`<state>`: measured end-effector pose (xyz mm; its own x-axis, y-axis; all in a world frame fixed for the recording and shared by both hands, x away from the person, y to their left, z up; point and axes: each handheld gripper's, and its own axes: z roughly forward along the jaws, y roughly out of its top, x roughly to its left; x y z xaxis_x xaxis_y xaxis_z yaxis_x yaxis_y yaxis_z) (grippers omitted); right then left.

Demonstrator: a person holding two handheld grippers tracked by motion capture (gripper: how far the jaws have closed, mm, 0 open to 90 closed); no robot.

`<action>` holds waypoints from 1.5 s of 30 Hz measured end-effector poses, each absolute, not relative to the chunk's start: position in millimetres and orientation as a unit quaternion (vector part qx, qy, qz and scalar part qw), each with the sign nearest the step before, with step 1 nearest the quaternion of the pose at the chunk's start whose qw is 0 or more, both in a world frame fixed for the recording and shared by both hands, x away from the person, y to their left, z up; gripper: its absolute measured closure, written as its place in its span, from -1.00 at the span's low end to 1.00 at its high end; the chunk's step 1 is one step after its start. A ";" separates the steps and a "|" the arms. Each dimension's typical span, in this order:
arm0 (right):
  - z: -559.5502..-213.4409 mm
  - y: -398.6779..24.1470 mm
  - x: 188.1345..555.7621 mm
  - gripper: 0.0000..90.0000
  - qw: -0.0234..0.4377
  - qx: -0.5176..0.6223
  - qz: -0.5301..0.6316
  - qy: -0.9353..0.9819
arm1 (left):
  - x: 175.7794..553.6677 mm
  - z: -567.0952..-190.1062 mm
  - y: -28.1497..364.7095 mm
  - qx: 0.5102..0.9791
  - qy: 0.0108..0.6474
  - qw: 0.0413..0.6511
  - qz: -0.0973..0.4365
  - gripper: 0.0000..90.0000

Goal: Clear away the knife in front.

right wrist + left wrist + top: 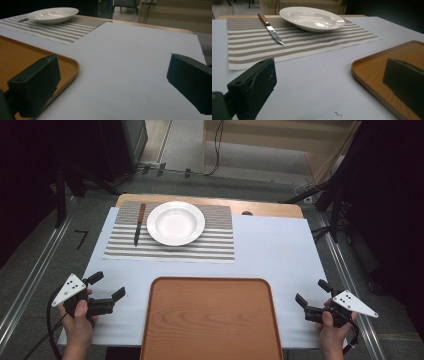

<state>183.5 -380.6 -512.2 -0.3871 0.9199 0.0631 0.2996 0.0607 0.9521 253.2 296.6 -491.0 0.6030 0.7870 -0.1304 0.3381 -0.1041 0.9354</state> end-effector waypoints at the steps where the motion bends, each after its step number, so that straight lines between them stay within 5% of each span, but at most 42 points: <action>1: -512.1 -380.3 183.2 -1.00 0.305 0.461 0.507 0.661 | 253.5 -490.4 296.4 0.715 0.394 0.539 0.207 -1.00; 22: -512.6 -377.2 181.2 -1.00 0.305 0.460 0.502 0.666 | 255.9 -444.9 275.1 0.714 0.384 0.539 0.228 -1.00; 45: -514.3 -377.9 180.4 -1.00 0.306 0.453 0.510 0.664 | 317.6 -407.5 249.7 0.722 0.376 0.534 0.227 -1.00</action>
